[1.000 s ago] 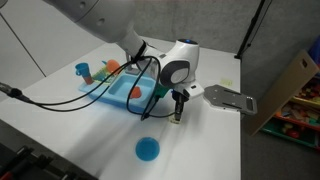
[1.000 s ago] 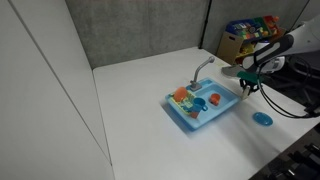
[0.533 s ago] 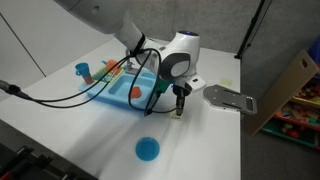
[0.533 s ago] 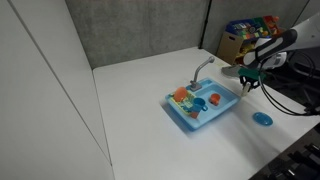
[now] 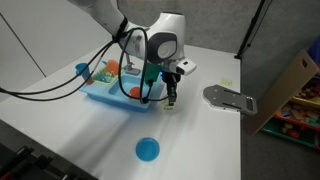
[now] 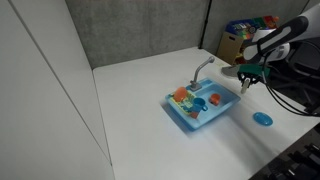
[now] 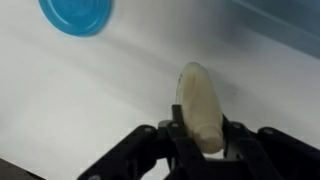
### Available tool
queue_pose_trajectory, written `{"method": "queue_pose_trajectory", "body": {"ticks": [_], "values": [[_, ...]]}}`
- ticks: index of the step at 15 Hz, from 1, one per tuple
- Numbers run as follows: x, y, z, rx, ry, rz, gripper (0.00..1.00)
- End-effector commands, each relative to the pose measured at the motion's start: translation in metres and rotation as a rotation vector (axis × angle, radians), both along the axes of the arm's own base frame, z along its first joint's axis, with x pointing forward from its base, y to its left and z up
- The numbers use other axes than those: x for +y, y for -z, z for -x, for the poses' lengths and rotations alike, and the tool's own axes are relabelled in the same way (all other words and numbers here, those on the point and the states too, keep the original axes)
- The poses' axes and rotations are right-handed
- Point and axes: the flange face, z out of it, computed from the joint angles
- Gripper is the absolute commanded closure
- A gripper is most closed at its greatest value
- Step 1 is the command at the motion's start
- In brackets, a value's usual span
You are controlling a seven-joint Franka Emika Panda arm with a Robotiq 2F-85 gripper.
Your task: Pick up the white container and put it on the light blue counter
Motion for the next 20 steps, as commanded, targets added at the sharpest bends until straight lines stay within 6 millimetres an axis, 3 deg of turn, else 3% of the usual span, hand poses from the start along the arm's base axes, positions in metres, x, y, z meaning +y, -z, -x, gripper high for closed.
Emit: {"method": "queue_pose_trajectory", "body": {"ticks": [1,7,11,12,18,19,20], "values": [[0.028,-0.021,0.014,0.013,-0.157,0.015,0.89],[0.066,-0.039,0.030,0.019,-0.387,0.043,0.90],[0.068,-0.048,0.040,0.018,-0.443,0.022,0.90],[0.069,-0.035,0.028,0.027,-0.407,0.028,0.69],[0.069,-0.039,0.034,0.029,-0.419,0.021,0.69],[0.069,-0.039,0.034,0.029,-0.419,0.020,0.90],[0.071,-0.041,0.035,0.028,-0.430,0.024,0.90]]}}
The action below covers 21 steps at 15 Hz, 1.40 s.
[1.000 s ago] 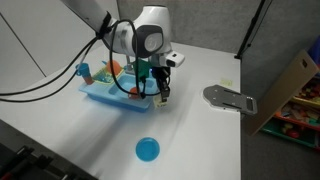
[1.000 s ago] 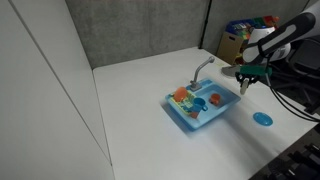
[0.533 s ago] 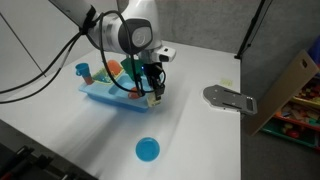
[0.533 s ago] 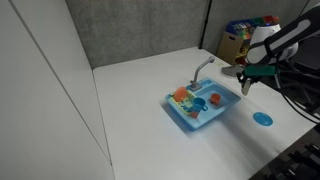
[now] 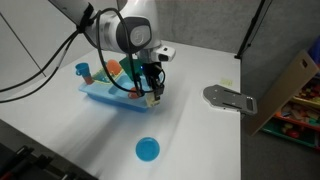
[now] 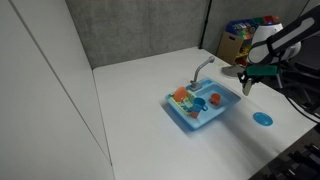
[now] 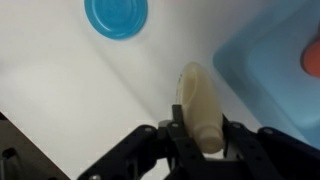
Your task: Pick up the white container and put it on the light blue counter
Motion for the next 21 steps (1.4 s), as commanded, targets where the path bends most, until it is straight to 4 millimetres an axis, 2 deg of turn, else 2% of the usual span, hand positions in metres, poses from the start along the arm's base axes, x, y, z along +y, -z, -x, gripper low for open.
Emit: {"method": "queue_pose_trajectory", "body": {"ticks": [1,5,10,17,21], "values": [[0.004,-0.008,0.000,-0.015,-0.027,0.007,0.90],[0.022,-0.032,-0.001,-0.079,-0.104,0.026,0.90],[0.061,-0.060,0.006,-0.145,-0.265,0.028,0.90],[0.113,-0.073,0.026,-0.160,-0.432,-0.026,0.90],[0.145,-0.075,0.031,-0.161,-0.484,-0.054,0.90]]}}
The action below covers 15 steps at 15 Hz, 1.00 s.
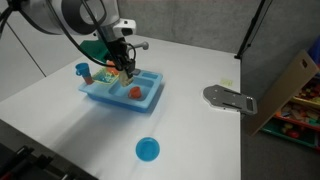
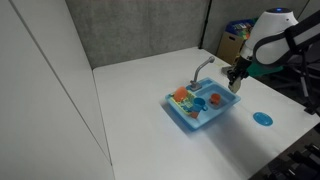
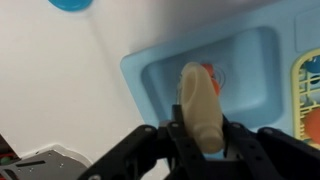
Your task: Pick up the white container and put it on the light blue counter
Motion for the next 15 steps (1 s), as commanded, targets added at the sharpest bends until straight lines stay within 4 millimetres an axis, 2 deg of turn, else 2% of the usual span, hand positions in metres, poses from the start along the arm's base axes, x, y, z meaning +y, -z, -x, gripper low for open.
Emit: {"method": "queue_pose_trajectory", "body": {"ticks": [1,8,15], "values": [[0.025,-0.009,0.009,-0.005,-0.054,-0.023,0.90],[0.066,-0.001,0.008,0.009,-0.067,-0.070,0.90],[0.086,0.012,0.008,0.030,-0.035,-0.120,0.90]]}}
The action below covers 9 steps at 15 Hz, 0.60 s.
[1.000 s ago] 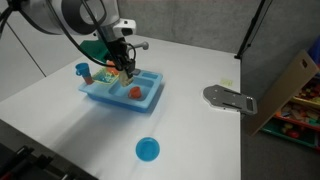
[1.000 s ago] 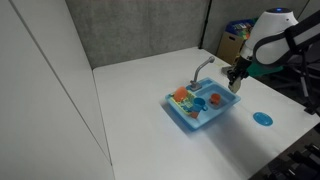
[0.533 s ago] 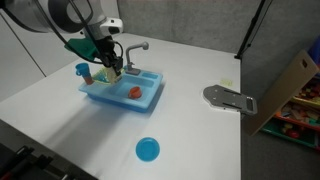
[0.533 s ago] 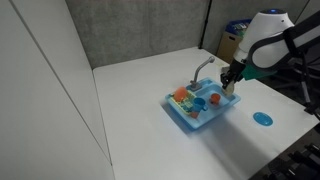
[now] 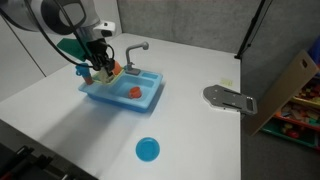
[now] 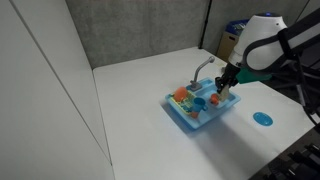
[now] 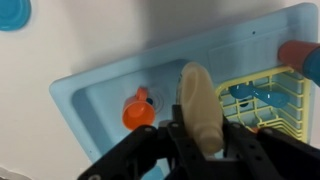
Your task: Pick up the white container and put it on the light blue counter
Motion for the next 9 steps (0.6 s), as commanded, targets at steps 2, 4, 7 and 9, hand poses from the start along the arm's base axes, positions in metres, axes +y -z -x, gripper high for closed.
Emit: {"method": "queue_pose_trajectory", "body": {"ticks": [2,4,7,9], "values": [[0.009,0.007,0.002,0.015,0.020,-0.030,0.90],[0.013,0.009,0.002,0.017,0.022,-0.036,0.90],[0.018,0.011,0.003,0.016,0.029,-0.036,0.90],[0.021,0.013,0.004,0.010,0.046,-0.031,0.90]]}}
